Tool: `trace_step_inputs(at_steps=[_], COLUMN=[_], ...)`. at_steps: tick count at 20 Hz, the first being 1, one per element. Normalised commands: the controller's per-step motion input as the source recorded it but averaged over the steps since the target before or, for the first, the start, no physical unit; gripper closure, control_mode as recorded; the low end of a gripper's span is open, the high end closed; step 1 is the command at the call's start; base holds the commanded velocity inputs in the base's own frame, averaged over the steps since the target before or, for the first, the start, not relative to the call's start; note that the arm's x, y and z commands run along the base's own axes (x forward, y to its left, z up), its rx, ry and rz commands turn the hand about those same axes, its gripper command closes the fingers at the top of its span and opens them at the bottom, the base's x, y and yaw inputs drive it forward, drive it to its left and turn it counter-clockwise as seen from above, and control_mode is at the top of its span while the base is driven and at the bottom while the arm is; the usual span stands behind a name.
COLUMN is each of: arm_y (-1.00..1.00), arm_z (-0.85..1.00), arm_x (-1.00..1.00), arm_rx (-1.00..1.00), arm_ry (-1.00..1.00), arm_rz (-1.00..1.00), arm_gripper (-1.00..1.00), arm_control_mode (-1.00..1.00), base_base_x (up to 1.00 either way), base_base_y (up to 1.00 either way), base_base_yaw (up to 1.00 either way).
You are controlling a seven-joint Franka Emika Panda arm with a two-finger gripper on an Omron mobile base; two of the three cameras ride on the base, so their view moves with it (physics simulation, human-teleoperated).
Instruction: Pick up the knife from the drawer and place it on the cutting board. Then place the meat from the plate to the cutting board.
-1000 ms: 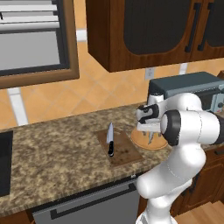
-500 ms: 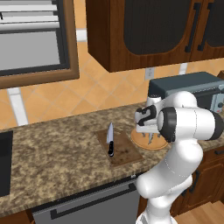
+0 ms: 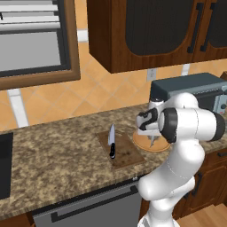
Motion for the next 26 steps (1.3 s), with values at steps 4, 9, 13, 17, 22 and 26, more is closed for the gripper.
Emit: trace_step_inputs(at_steps=[4,9,13,17,22,26], arm_y=[0.01,0.53,1.00,0.98,0.75,0.30], arm_z=[0.36,0.96,0.43,-0.08,-0.37,-0.39], arm_x=[-0.14,-0.55,-0.42,-0.21,-0.09,0.05], arm_rx=[0.01,0.01,0.00,0.00,0.03,0.00], arm_ry=[-0.09,-0.08,0.00,0.00,0.00,0.00], arm_rz=[0.00,0.14,0.23,0.16,0.18,0.12], arm_gripper=[1.00,1.00,1.00,1.00,1.00,-1.00], arm_control_mode=[-1.00,-1.00,-1.00,-1.00,-1.00,-1.00], base_base_x=[0.00,0.00,0.00,0.00,0.00,0.00], base_base_y=[0.00,0.00,0.00,0.00,0.00,0.00], base_base_yaw=[0.00,0.00,0.00,0.00,0.00,0.00])
